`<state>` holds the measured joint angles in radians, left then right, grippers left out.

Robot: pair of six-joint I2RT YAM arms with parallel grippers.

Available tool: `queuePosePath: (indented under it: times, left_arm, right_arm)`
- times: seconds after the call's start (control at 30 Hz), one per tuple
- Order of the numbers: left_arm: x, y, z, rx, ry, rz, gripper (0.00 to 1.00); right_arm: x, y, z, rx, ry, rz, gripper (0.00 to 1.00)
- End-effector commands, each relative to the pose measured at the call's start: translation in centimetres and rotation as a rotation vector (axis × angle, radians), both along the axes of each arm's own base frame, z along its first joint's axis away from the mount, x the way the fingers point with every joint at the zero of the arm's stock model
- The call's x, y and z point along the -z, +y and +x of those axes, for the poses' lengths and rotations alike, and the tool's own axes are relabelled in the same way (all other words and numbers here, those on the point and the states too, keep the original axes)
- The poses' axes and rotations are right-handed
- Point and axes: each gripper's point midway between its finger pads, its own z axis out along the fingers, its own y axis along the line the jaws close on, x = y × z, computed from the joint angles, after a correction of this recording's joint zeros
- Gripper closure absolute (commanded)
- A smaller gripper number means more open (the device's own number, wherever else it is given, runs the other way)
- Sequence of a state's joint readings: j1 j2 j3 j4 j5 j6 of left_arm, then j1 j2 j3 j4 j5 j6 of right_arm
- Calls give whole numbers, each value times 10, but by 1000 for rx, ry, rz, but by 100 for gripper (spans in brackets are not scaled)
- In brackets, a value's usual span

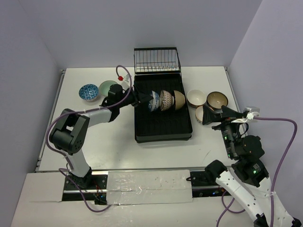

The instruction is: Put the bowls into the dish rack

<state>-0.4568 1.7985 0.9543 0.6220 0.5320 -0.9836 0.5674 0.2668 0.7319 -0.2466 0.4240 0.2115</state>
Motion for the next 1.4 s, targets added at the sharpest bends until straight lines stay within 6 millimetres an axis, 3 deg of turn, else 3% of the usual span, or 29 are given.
queuePosePath:
  times: [0.0,0.27,0.4,0.47,0.53,0.57,0.63,0.67,0.77,0.8,0.87,0.9,0.93,0.97,1.0,1.07,1.1,1.17,1.2,1.37]
  left_arm:
    - [-32,-1,1,-21,-94,38,44]
    - [-30,-20,-2,-30,-39,31,51]
    - [-40,-9,0,-104,-40,51,45]
    - [-48,10,3,-197,-42,128,43]
    - [-74,28,7,-265,-113,197,40]
    - [-65,46,9,-335,-86,285,37]
    - [-82,65,11,-380,-140,371,30]
    - [-93,87,13,-470,-163,427,28]
    - [-101,131,11,-563,-200,597,22]
    - [-97,157,13,-616,-195,692,21]
    - [-88,184,17,-655,-162,785,20]
    - [-81,211,22,-694,-122,855,20]
    - [-65,223,26,-699,-81,907,21]
    - [-63,241,32,-726,-54,945,22]
    - [-44,255,37,-741,-1,1012,23]
    - [-36,275,47,-774,30,1073,25]
    - [-19,280,53,-764,65,1113,26]
    - [-15,295,65,-776,93,1137,27]
    - [-1,297,71,-749,122,1147,29]
    - [17,319,93,-697,163,1213,35]
  right_arm:
    - [-2,6,3,-18,-9,-4,2]
    - [-3,6,3,-20,-9,-7,2]
    - [-4,3,1,-11,-14,-4,2]
    - [-4,2,1,-8,-15,-4,2]
    - [-5,3,0,-12,-18,-1,2]
    - [-5,3,0,-15,-19,-1,2]
    - [-5,4,0,-17,-19,0,2]
    - [-5,3,-1,-17,-19,0,2]
    - [-6,4,-2,-22,-25,4,2]
    - [-6,4,-2,-22,-24,7,2]
    - [-6,5,-2,-28,-26,7,2]
    - [-5,5,-2,-30,-25,8,2]
    - [-6,6,-2,-33,-27,8,2]
    - [-6,6,-2,-35,-26,7,2]
    - [-6,6,-2,-33,-25,7,2]
    - [-6,6,-2,-34,-27,9,2]
    - [-6,6,-2,-37,-28,11,2]
    - [-7,5,-3,-36,-32,11,2]
    - [-7,5,-4,-36,-31,10,2]
    - [-8,5,-5,-37,-38,17,2]
